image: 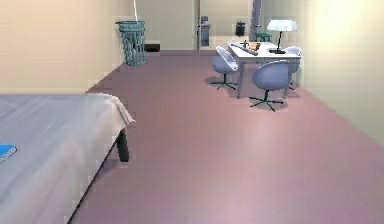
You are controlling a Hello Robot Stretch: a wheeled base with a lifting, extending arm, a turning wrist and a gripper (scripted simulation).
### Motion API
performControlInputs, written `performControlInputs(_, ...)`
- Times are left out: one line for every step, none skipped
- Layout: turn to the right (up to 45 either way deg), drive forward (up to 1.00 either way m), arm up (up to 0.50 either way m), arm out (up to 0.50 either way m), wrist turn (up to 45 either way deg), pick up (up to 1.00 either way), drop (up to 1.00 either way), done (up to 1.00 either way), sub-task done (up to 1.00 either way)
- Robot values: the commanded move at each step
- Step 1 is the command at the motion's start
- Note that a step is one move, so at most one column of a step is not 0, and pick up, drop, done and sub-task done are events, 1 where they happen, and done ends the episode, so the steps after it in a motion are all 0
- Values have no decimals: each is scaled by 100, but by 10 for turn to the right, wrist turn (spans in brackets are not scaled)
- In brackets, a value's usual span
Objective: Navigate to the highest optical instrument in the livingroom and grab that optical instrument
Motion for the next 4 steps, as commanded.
performControlInputs(0,100,0,0,0,0,0,0,0)
performControlInputs(0,100,0,0,0,0,0,0,0)
performControlInputs(0,20,0,0,0,0,0,0,0)
performControlInputs(-60,0,0,0,0,0,0,0,0)
